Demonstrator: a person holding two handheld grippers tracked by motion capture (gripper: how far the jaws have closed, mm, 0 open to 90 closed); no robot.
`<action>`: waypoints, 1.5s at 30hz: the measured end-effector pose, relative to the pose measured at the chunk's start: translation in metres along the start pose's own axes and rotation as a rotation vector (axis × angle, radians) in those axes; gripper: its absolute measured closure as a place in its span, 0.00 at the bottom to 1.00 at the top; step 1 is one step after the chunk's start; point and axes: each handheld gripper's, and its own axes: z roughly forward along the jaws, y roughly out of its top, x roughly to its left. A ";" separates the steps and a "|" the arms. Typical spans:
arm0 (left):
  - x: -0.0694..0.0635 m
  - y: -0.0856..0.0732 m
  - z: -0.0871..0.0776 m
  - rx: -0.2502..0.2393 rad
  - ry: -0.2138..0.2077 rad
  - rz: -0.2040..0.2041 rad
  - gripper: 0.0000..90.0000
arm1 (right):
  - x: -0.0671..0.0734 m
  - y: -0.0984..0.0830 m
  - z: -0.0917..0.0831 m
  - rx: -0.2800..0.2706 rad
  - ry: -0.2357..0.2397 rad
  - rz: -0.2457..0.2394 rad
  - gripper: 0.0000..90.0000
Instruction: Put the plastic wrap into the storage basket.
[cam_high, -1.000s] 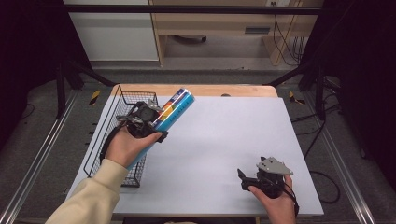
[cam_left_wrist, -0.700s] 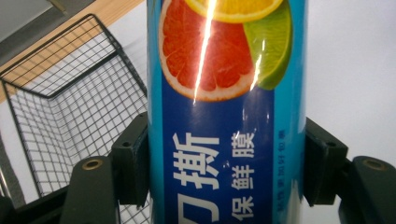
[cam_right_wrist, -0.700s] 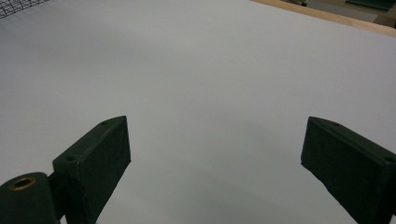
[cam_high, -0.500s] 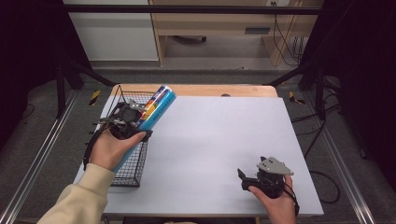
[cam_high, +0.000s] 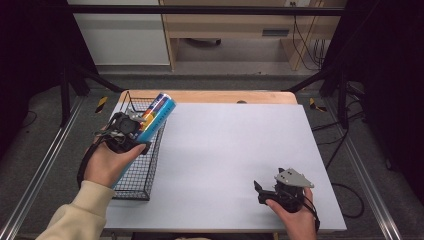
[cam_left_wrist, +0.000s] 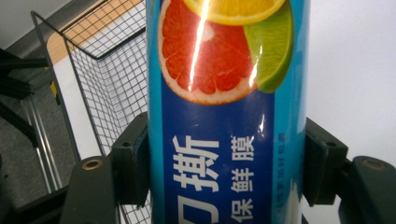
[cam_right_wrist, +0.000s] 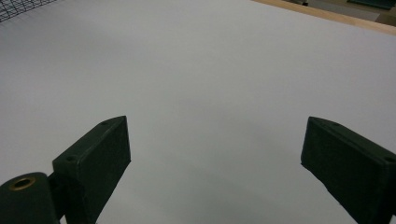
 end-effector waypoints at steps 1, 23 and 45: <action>0.000 -0.001 0.000 0.006 0.007 -0.001 0.36 | 0.000 0.000 0.000 0.000 0.001 0.001 0.09; -0.002 -0.022 0.002 0.149 0.082 -0.020 0.36 | 0.003 0.004 -0.004 -0.032 0.028 -0.006 0.09; 0.005 -0.041 0.013 0.200 0.061 -0.043 0.36 | -0.001 0.003 -0.005 -0.031 0.024 0.012 0.09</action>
